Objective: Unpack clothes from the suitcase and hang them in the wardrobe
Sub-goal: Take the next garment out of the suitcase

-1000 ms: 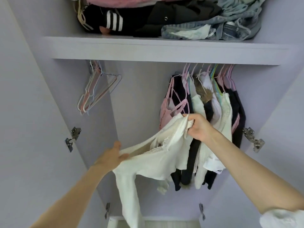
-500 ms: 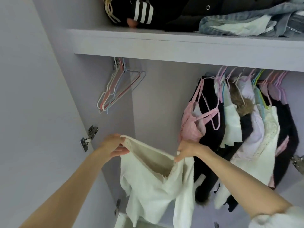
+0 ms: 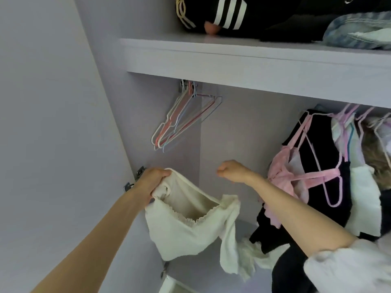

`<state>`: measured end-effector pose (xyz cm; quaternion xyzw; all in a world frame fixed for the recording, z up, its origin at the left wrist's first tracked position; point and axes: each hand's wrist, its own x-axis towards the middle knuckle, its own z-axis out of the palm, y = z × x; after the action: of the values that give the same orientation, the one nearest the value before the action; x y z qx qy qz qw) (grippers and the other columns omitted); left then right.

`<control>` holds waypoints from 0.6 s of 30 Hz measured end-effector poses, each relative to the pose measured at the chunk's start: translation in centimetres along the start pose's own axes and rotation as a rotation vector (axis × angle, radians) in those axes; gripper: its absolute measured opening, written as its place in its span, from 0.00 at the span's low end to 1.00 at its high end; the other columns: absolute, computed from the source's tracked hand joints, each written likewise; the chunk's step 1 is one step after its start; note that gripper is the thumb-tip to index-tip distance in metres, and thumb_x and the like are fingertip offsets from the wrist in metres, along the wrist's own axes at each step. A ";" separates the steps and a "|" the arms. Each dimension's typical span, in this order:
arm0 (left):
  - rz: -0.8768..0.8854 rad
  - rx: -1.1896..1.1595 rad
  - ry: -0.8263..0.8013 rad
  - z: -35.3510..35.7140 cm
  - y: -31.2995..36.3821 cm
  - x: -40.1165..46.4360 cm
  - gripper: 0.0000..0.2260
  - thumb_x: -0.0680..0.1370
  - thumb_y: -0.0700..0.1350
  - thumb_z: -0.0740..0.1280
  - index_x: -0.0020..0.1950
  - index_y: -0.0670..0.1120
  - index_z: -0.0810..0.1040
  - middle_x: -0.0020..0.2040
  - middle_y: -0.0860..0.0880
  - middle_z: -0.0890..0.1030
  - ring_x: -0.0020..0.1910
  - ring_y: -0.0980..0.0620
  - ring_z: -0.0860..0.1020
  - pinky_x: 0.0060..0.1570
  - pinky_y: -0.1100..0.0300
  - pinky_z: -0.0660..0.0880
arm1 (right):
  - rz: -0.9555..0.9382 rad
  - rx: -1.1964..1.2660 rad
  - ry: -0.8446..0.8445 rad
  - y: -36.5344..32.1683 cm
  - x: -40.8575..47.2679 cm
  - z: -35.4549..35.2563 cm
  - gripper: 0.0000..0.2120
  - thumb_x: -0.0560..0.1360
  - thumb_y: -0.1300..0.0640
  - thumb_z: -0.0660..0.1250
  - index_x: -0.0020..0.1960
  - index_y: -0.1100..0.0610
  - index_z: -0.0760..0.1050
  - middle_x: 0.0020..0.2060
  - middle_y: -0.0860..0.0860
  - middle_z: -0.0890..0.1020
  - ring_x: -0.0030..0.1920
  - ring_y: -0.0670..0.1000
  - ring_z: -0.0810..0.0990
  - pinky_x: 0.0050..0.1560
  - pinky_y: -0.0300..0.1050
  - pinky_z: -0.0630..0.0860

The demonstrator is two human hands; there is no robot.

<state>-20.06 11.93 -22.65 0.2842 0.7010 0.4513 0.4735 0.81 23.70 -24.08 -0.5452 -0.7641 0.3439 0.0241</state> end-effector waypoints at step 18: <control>-0.027 0.111 0.038 -3.3 0.7 4.9 0.04 0.76 0.45 0.66 0.45 0.45 0.77 0.43 0.45 0.78 0.42 0.48 0.76 0.40 0.61 0.71 | 0.033 1.148 0.187 -15.8 12.1 -1.1 0.12 0.80 0.59 0.58 0.38 0.58 0.71 0.33 0.54 0.77 0.34 0.50 0.77 0.42 0.46 0.77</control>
<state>-25.00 15.10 -23.56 0.2920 0.7374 0.4107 0.4498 -16.54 31.84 -18.61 -0.4850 -0.4414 0.6536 0.3778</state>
